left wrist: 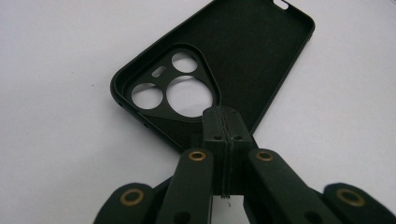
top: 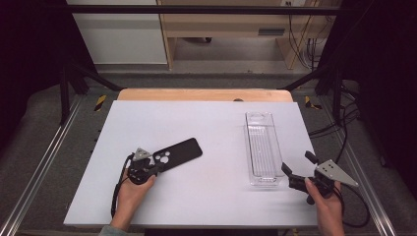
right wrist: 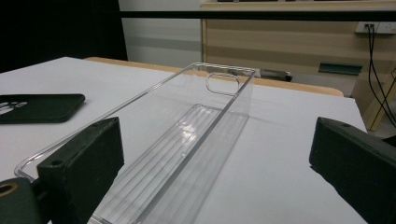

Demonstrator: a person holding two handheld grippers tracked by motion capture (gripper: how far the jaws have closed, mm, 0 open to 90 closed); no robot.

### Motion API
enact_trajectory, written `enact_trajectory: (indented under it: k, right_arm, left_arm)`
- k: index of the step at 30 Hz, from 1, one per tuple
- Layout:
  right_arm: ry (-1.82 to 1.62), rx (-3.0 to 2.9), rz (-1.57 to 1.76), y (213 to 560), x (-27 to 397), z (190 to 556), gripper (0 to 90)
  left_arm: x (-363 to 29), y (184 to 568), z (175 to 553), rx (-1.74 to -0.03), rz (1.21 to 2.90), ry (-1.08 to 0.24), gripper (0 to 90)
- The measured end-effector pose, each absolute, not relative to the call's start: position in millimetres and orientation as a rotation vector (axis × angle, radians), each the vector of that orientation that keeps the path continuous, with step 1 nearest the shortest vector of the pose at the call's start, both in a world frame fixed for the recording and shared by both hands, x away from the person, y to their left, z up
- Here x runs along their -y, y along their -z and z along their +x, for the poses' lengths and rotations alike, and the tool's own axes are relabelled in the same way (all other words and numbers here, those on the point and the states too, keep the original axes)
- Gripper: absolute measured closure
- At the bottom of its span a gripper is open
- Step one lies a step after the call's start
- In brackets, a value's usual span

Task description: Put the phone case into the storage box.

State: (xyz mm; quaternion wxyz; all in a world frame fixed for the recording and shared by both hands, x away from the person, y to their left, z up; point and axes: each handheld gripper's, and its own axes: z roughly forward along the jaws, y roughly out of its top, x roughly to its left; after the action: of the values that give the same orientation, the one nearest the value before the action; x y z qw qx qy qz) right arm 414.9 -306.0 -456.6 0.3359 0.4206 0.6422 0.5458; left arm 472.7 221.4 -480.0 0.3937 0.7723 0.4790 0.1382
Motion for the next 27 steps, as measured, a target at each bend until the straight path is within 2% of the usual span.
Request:
enact_trajectory:
  k: [27]
  right_arm:
    - [-1.425,-1.67,1.096,456.2,306.4,414.9,3.2]
  left_arm:
    - [-233.2,477.1,457.4,-1.206,2.002,-0.324,90.0]
